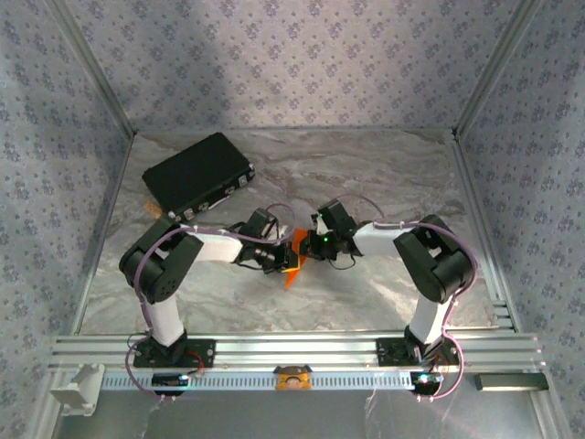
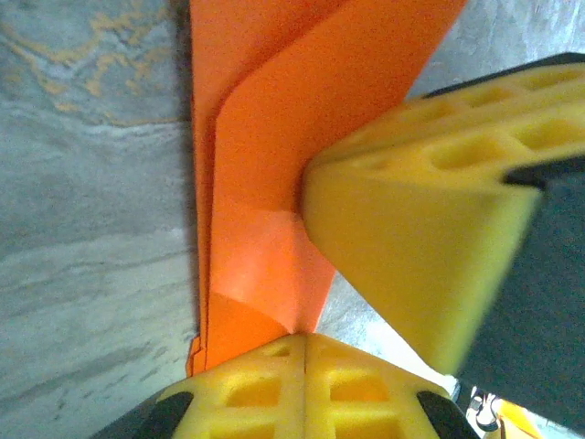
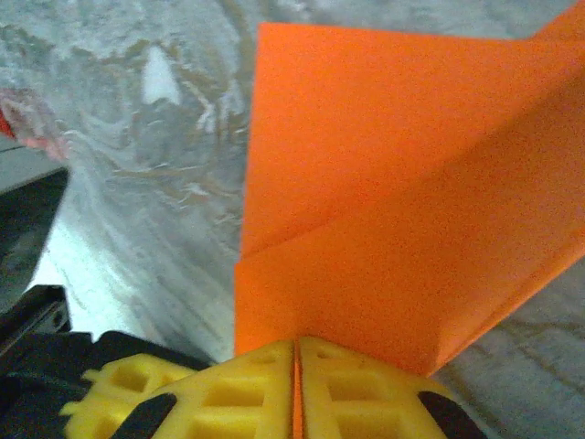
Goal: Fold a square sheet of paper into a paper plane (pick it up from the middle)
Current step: Fold the wing for the fifth time at the center of the table.
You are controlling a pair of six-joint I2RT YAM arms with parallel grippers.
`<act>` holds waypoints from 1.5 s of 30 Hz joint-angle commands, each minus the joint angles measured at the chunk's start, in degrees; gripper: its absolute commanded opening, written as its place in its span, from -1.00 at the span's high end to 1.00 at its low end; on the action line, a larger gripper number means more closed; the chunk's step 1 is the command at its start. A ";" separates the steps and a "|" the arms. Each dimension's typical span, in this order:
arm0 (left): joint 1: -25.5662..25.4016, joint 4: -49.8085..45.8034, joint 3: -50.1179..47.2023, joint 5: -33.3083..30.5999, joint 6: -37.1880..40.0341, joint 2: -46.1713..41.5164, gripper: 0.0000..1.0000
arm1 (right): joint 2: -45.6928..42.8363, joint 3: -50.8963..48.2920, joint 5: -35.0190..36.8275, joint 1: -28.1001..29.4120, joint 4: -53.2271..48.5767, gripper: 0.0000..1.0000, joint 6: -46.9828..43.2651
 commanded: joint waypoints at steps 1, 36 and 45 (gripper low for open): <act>0.25 -4.81 -1.92 -1.62 -0.11 1.93 1.00 | 1.79 1.31 1.20 -1.61 -0.84 0.77 -1.54; 0.22 -4.25 -2.80 -1.57 -0.25 1.42 1.00 | -5.72 4.70 0.75 -10.18 -5.64 0.73 -4.02; 0.26 -4.12 -2.32 -1.40 -0.45 1.24 1.00 | -1.15 1.67 -4.65 -2.50 -0.21 0.78 -2.02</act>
